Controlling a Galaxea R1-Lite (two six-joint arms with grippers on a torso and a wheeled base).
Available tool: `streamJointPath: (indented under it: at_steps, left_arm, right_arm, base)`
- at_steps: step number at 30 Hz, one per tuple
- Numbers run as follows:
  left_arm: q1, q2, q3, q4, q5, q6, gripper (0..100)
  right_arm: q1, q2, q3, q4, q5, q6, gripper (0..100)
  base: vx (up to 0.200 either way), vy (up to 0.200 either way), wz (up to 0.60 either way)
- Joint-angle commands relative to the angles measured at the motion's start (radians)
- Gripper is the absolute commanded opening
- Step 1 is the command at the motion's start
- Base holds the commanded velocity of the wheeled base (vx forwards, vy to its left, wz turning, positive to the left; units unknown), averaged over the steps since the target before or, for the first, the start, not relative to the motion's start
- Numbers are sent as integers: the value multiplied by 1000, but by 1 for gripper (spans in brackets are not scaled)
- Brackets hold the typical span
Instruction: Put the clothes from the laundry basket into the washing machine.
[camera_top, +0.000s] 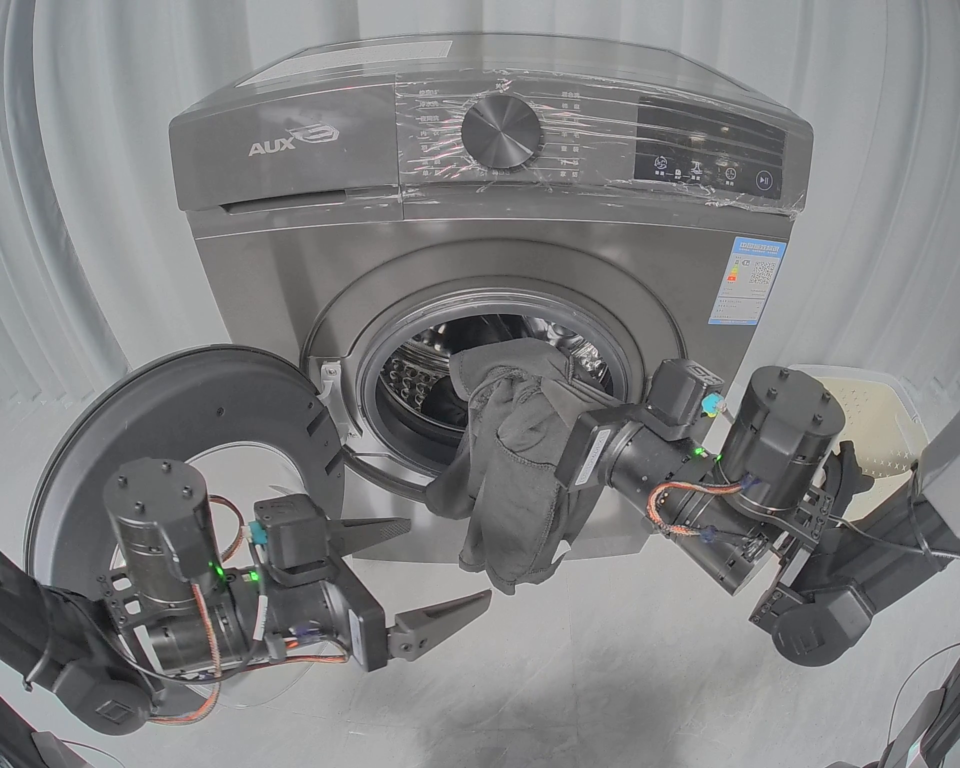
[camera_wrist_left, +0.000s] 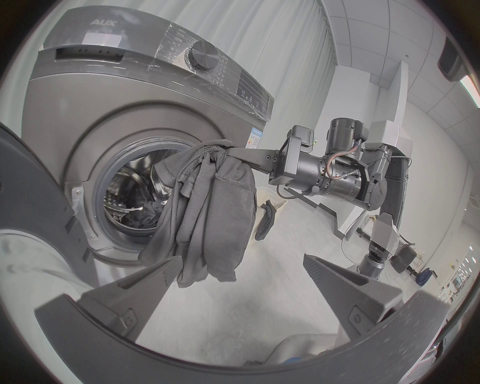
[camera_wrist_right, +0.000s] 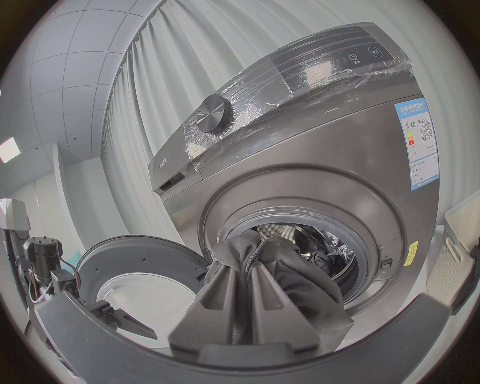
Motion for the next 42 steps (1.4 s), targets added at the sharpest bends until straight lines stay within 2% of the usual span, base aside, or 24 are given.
streamJointPath:
  at_steps: [1, 7, 12, 15, 19, 22, 31, 32, 42]
  left_arm:
    - [-21, 166, -30, -73, 2, -4, 100]
    - [-21, 232, -79, -76, 0, -8, 100]
    - [-21, 272, -131, -76, 3, -45, 100]
    - [-21, 292, -158, -76, 3, -53, 100]
    - [-20, 305, -177, -76, 5, -56, 100]
    - [-11, 337, -207, -80, 34, -51, 100]
    - [-15, 378, -252, -85, 43, -53, 100]
    - [-14, 395, -260, -106, 55, -51, 0]
    - [-14, 364, -257, -191, 55, -54, 0]
  right_arm:
    - [2, 5, -2, 0, 0, 0, 0]
    - [2, 6, -2, -3, 0, 0, 0]
    - [5, 6, -2, -5, 0, 0, 0]
    - [3, 6, -1, -7, 1, 0, 0]
    - [3, 6, 1, -8, 0, 1, 0]
    - [6, 3, 8, -8, 0, 1, 0]
    - [17, 5, 10, -8, 0, 1, 0]
    - [17, 5, 10, -10, 0, 3, 0]
    - [6, -6, 50, -3, 1, 3, 0]
  base:
    - [0, 0, 0]
    - [0, 0, 0]
    - [0, 0, 0]
    - [0, 0, 0]
    - [0, 0, 0]
    - [0, 0, 0]
    - [0, 0, 0]
    - [0, 0, 0]
    - [0, 0, 0]
